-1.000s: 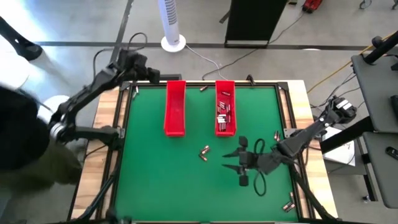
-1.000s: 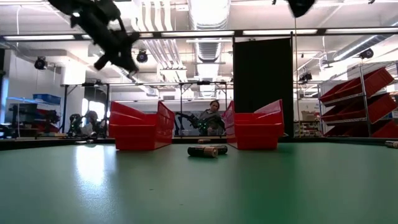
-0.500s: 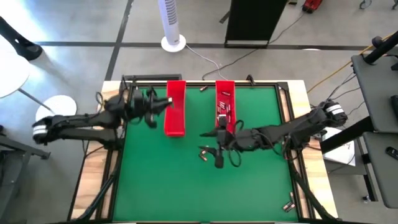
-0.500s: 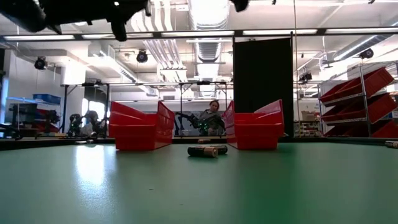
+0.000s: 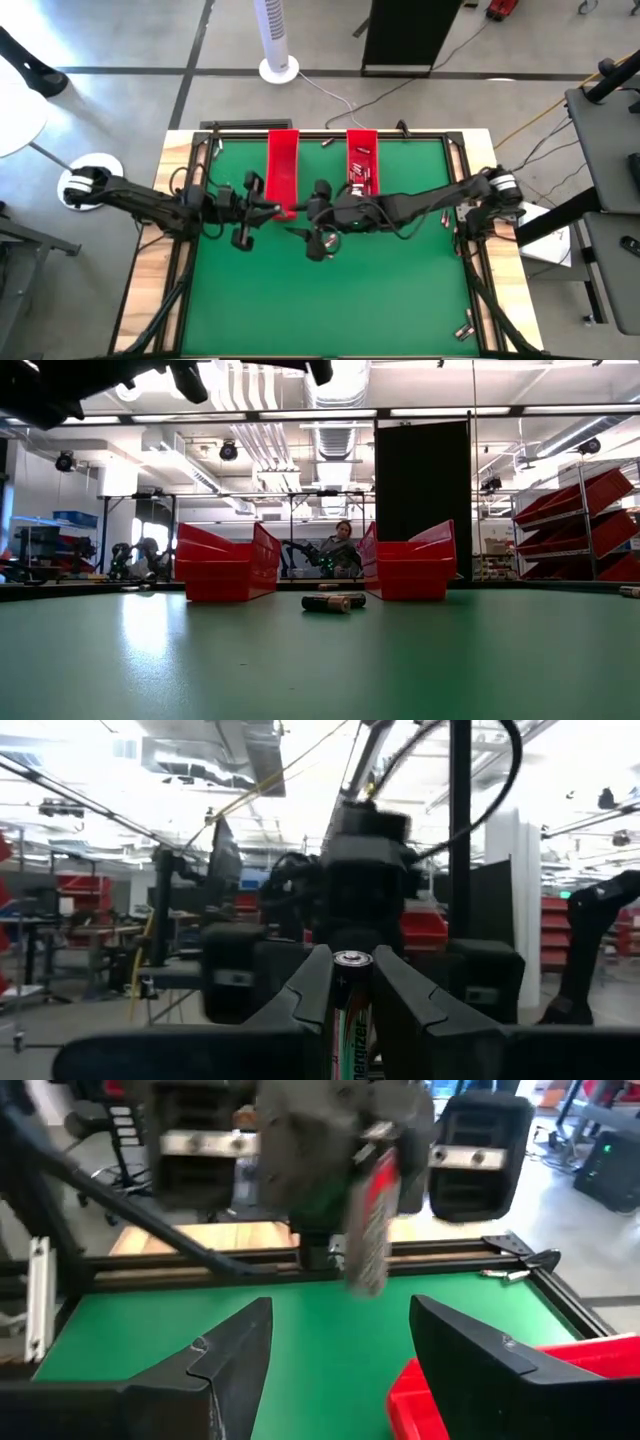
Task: Sort batteries
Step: Put the silver battery into the right red bin
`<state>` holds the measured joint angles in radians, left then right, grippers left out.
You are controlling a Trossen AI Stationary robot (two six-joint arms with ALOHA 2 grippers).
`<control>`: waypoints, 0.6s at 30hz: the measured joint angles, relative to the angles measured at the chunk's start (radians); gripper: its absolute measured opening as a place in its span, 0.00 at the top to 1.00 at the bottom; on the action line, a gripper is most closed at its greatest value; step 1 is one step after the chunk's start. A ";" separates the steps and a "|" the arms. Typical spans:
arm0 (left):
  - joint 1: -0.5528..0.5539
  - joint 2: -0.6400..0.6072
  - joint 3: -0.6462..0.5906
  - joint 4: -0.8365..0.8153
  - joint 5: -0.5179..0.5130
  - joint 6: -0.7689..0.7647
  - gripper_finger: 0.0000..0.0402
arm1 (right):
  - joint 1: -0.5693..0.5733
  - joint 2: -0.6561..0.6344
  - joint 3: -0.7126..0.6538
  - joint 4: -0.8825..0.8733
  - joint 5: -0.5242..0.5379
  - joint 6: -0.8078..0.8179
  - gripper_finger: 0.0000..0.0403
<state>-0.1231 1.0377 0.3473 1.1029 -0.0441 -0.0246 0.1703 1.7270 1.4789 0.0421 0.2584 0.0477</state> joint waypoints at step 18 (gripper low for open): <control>-0.035 0.083 0.000 0.120 -0.009 0.042 0.93 | -0.018 0.025 0.085 -0.004 -0.029 -0.018 0.51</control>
<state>-0.1581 1.1204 0.3473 1.2232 -0.0530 0.0177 0.1524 1.7515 1.5642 0.0382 0.2293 0.0302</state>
